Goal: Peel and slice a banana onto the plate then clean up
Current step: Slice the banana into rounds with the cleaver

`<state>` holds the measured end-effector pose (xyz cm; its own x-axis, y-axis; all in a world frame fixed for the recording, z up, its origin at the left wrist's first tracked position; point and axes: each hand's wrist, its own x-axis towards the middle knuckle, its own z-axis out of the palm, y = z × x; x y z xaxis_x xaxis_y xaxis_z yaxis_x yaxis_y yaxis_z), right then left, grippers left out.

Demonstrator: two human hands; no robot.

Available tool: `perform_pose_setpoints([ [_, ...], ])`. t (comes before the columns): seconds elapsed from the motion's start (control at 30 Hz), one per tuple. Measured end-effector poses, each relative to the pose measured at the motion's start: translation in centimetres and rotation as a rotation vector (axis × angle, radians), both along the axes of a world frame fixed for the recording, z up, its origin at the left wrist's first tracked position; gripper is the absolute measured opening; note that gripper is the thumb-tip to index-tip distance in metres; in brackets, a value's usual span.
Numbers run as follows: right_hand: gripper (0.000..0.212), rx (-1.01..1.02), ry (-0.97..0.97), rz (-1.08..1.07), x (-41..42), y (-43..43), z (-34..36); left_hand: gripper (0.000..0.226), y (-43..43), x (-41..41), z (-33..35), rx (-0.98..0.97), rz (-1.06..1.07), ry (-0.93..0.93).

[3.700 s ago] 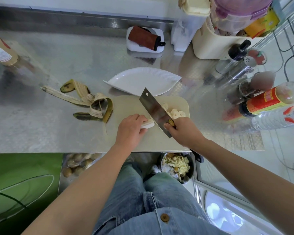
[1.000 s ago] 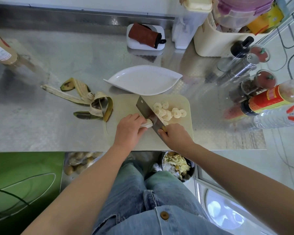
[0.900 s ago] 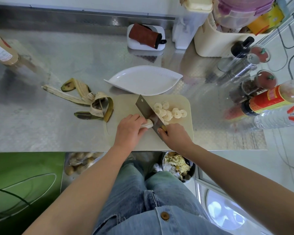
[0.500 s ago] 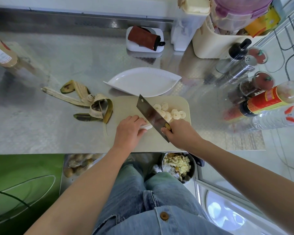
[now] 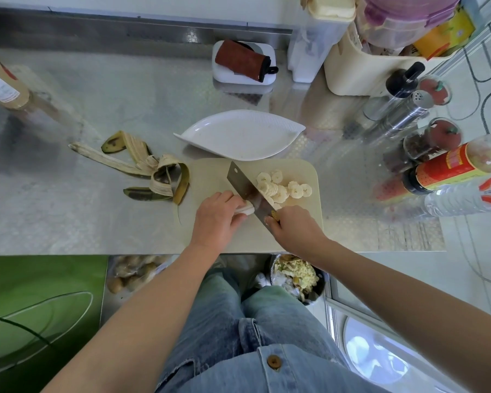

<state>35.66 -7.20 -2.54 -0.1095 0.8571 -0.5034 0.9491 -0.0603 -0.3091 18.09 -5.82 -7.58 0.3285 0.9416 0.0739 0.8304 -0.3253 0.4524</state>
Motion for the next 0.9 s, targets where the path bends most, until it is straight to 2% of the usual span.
perform_pose_setpoints([
  [0.33,0.05,0.083,0.091,-0.041,0.4,0.5,0.6,0.04,0.0,-1.0,-0.5,0.008,-0.006,0.011],
  [0.53,0.046,0.042,0.034,0.011,0.8,0.6,1.7,0.034,-0.1,-1.1,-0.7,0.011,0.007,0.04],
  [0.9,0.047,0.034,0.0,-0.016,-0.3,-0.2,0.1,0.032,-0.2,-1.0,-0.6,0.022,0.024,0.049],
])
